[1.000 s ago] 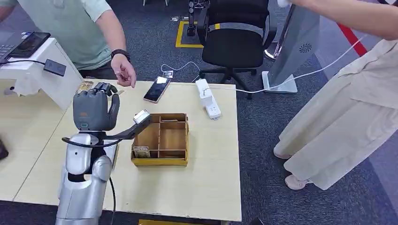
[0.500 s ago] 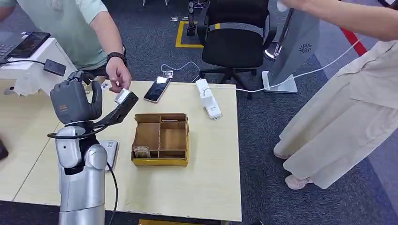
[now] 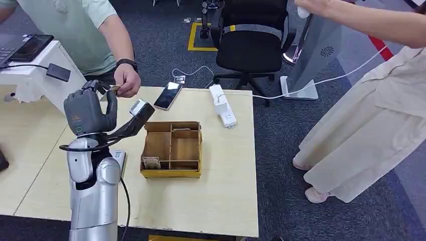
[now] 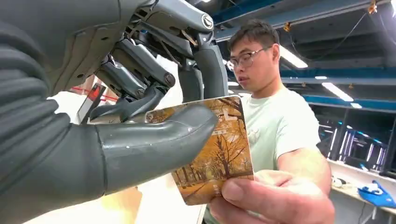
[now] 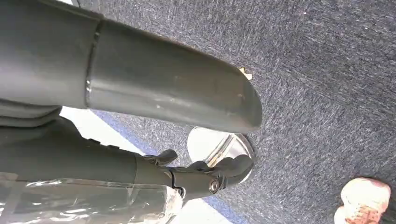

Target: Pass the card to the sensor for recognition and then transmit it.

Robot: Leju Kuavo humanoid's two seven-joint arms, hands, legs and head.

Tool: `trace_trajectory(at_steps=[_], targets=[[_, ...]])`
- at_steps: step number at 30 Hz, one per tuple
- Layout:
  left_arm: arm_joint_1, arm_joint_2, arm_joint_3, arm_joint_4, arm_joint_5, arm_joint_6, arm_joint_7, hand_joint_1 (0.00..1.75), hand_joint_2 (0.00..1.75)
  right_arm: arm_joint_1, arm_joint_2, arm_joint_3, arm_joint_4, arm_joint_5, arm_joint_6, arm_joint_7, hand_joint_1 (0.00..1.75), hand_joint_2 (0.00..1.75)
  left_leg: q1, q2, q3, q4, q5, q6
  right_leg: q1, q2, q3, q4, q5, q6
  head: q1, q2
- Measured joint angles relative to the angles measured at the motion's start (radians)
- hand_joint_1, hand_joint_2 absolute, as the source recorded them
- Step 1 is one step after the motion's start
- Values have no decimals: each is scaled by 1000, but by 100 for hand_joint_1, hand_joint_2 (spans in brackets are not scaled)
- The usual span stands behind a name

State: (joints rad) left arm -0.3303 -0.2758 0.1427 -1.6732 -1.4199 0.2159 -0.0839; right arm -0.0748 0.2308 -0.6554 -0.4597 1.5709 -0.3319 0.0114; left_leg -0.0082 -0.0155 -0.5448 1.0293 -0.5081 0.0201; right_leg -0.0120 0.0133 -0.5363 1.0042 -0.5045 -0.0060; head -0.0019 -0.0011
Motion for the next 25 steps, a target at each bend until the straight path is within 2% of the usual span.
trace_trajectory(at_steps=[11, 12, 13, 22, 23, 25], targets=[[7, 0, 0, 10, -10, 2, -13, 171, 175, 0, 0, -3, -4, 0, 0, -1, 0, 0, 0, 0, 0, 0, 0, 0, 0, 0, 0, 0, 0, 0, 0, 0], [8, 0, 0, 10, -10, 2, -13, 96, 175, 0, 0, -4, -4, 0, 0, -1, 0, 0, 0, 0, 0, 0, 0, 0, 0, 0, 0, 0, 0, 0, 0, 0], [9, 0, 0, 10, -10, 2, -13, 2, 175, 0, 0, -4, -4, 0, 0, -1, 0, 0, 0, 0, 0, 0, 0, 0, 0, 0, 0, 0, 0, 0, 0, 0], [9, 0, 0, 10, 5, 9, -16, 0, 175, 1, 0, -4, -6, 0, 0, -1, 0, 0, 0, 0, 0, 0, 0, 0, 0, 0, 0, 0, 0, 0, 0, 0], [9, 0, 0, 10, 5, 11, -16, 0, 0, 1, 0, -4, -7, 0, 0, -1, 0, 0, 0, 0, 0, 0, 0, 0, 0, 0, 0, 0, 0, 0, 0, 0], [9, 0, 0, 10, 3, 16, -16, 0, 0, 1, 0, -4, -7, 0, 0, -1, 0, 0, 0, 0, 0, 0, 0, 0, 0, 0, 0, 0, 0, 0, 0, 0]])
